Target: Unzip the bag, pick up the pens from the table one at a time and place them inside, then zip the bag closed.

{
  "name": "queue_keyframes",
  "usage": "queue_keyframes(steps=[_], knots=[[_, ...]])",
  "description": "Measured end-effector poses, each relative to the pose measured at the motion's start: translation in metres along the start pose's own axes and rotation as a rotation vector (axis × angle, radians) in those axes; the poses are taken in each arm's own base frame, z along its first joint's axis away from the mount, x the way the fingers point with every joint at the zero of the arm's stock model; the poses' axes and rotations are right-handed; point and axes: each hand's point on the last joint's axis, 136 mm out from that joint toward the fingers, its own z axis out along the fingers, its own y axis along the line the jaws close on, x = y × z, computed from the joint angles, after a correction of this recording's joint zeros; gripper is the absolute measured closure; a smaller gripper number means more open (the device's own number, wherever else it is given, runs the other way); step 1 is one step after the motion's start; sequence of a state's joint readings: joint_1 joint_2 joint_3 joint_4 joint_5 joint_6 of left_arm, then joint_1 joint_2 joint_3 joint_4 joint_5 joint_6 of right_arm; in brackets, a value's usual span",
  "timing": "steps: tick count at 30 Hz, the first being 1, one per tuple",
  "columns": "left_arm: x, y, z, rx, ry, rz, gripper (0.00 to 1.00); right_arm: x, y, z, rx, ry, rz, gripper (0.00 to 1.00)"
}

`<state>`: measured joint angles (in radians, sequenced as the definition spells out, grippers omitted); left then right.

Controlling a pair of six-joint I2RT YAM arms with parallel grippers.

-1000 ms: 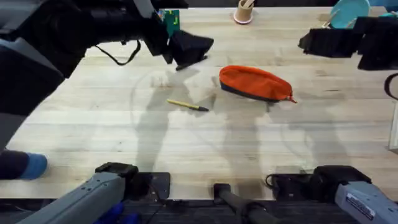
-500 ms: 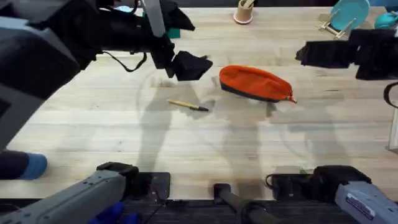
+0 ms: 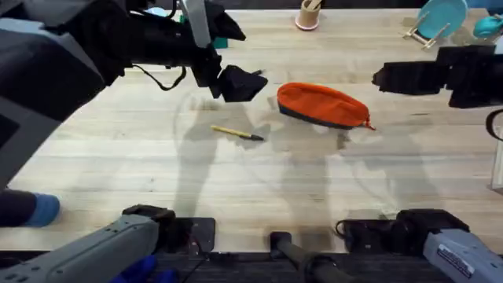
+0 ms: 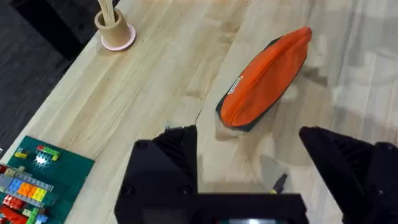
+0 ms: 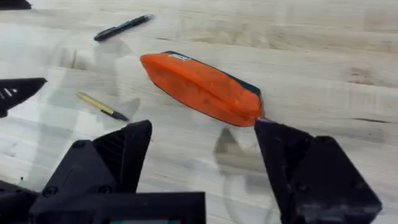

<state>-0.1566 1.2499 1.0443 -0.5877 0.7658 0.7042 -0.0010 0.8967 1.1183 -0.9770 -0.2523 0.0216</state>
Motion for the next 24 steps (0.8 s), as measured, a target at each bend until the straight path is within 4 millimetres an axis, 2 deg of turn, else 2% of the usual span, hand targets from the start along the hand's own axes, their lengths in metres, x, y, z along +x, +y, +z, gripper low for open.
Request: queue_keyframes(steps=[6,12,19,24], knots=[[0.000,0.004,0.003,-0.002,-0.004,0.065,0.008,0.000,0.000,0.000,0.000,0.000,0.000,0.006],[0.005,0.015,0.026,0.044,-0.041,0.105,0.007,0.000,0.000,0.000,0.000,-0.001,-0.001,0.006],[0.001,0.022,0.044,0.101,-0.130,0.143,0.008,0.000,0.000,0.000,0.000,-0.001,-0.001,0.006],[0.008,0.025,0.059,0.143,-0.156,0.136,0.008,0.000,0.000,0.000,0.000,-0.001,-0.004,0.006]])
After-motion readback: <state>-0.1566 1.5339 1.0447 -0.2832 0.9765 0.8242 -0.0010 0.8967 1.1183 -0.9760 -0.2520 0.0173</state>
